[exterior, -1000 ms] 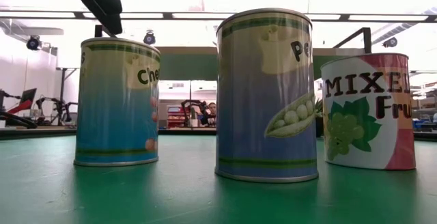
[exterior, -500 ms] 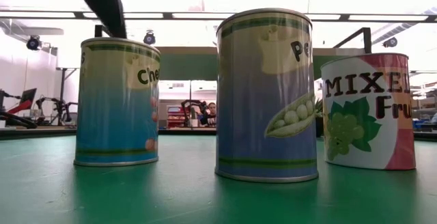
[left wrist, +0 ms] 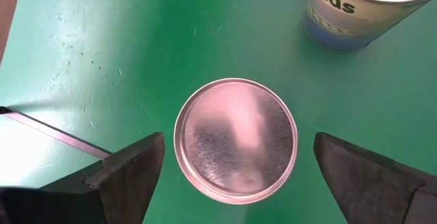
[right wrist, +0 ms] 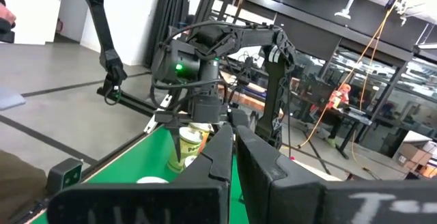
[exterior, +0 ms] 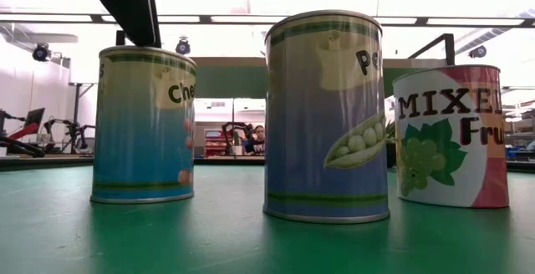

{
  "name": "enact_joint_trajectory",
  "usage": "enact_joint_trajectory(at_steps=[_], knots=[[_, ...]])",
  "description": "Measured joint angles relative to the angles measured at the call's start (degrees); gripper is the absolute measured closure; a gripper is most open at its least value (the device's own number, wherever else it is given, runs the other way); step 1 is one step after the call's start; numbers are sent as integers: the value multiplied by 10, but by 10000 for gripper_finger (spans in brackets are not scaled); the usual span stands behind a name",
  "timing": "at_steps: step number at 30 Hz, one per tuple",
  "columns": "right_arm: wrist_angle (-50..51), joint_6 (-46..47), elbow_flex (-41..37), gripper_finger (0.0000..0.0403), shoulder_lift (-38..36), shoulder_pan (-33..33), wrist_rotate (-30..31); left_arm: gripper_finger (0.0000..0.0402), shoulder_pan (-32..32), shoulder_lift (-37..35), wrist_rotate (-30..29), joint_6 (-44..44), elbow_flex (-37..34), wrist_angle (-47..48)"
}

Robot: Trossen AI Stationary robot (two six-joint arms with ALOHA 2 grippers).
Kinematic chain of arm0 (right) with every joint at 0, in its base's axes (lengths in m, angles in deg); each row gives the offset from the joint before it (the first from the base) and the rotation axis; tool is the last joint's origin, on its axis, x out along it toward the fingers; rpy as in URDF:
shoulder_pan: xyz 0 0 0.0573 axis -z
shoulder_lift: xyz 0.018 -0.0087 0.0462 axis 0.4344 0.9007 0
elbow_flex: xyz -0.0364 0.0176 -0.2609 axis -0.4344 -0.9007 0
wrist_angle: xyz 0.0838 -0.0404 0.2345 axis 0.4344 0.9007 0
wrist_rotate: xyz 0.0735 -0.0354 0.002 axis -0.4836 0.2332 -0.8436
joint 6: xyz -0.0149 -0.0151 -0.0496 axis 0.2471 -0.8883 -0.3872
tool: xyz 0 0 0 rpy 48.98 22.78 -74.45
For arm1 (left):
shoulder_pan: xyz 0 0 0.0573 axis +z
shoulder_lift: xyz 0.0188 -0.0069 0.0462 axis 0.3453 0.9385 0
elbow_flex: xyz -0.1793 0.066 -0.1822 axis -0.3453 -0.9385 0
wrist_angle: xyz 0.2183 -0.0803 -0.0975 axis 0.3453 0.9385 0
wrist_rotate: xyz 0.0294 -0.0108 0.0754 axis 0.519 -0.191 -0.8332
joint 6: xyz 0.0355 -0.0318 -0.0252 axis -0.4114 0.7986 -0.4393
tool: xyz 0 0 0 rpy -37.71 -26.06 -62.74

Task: Pick and place cans onto a shelf
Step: Put the canned cherries on the shelf

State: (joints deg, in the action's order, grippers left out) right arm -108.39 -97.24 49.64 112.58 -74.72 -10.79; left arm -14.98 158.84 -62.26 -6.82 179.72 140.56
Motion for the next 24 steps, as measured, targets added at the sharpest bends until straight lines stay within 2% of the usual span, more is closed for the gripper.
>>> enact_joint_trajectory(at_steps=[10, 24], knots=[[0, 5, 0, 394, 0, 0, 0, 45, 0, 0, -17, 14, -5, -5], [0, 3, 0, 394, 0, 0, 0, 45, 0, 0, -11, 27, -53, -48]])
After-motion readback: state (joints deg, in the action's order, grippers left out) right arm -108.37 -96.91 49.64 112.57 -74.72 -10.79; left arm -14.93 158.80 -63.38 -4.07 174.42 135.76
